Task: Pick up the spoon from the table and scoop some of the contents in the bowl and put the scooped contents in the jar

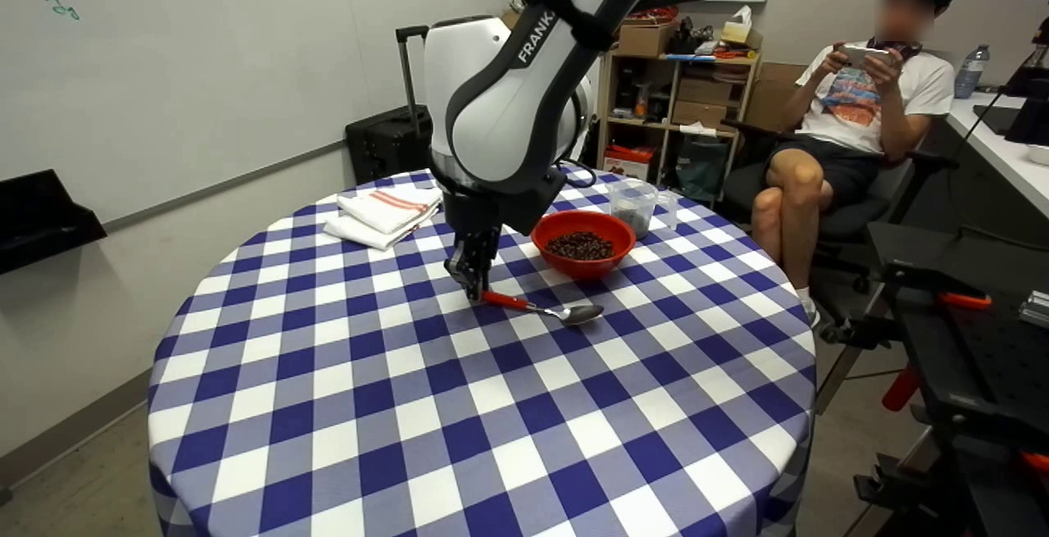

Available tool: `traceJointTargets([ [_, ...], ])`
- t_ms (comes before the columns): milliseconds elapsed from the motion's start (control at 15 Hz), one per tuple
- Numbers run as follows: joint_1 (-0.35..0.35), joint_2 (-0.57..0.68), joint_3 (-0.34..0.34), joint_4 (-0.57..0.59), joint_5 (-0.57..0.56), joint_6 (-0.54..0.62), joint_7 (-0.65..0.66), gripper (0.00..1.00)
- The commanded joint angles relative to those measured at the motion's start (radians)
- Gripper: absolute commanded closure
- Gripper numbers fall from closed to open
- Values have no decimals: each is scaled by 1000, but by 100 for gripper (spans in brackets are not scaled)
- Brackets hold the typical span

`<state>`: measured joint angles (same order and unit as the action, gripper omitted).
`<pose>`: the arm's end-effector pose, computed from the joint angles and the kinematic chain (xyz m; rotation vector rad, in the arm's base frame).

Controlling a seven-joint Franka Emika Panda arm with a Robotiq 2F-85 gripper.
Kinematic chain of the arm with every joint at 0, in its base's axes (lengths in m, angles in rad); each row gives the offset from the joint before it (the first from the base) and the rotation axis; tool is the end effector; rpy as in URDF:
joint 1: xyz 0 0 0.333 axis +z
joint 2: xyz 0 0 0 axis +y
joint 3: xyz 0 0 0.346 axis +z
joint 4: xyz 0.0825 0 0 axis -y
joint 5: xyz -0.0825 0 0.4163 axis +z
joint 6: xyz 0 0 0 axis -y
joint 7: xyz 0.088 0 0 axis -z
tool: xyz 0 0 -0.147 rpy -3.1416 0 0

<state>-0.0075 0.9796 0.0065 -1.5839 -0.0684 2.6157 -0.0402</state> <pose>0.7254 -0.0009 0.0116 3.1055 0.1468 0.0803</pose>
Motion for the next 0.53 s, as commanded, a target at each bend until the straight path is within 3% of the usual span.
traceJointTargets([
  [0, -11, 15, -18, 22, -6, 15, -22, 95],
  [467, -35, -24, -28, -7, -3, -4, -32, 95],
])
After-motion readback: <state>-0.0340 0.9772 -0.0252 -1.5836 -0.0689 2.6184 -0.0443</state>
